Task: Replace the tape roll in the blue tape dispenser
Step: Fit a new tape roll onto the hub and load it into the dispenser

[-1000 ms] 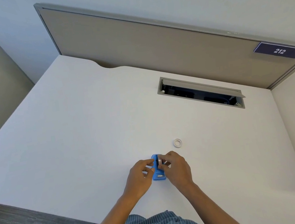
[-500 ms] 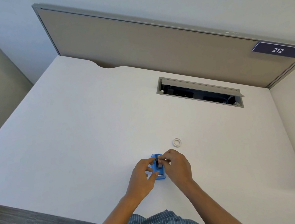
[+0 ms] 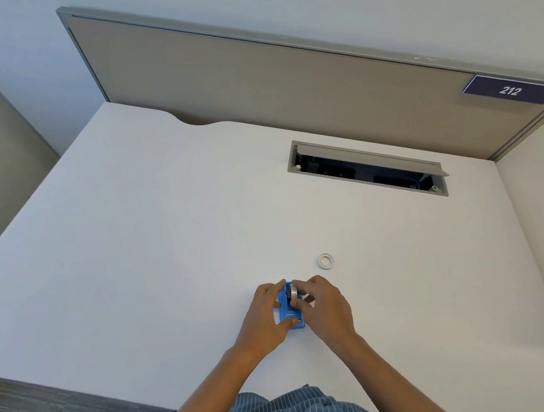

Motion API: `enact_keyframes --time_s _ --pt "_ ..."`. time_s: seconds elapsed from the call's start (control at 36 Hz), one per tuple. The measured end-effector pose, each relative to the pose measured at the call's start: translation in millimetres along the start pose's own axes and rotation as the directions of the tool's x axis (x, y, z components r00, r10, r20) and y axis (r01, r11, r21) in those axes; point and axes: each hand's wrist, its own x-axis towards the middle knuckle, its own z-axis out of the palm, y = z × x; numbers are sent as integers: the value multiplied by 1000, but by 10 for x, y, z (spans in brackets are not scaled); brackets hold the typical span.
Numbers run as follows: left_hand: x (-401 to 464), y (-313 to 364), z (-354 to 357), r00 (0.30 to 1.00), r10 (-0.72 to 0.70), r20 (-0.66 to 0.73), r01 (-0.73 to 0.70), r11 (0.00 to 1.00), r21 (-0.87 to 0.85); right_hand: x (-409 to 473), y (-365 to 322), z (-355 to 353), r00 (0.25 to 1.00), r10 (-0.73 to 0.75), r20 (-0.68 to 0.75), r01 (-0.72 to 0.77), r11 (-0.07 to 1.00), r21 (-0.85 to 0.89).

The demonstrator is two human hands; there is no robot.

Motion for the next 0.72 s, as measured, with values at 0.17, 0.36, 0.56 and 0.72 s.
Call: enact_keyframes --time_s 0.17,0.36,0.56,0.72 --pt "22 -7 -15 1000 -16 23 16 1000 19 23 31 9 1000 10 6 -10 999 -32" --pt "39 -27 -25 999 -25 43 24 999 25 34 -2 -26 1000 12 -5 -12 998 -64" --pt "43 -15 -35 995 -70 68 70 998 7 40 -21 -73 998 -15 -66 7 992 -124" --pt "59 -21 -46 993 -91 78 90 996 13 54 -42 -74 998 9 -59 -15 994 -108"
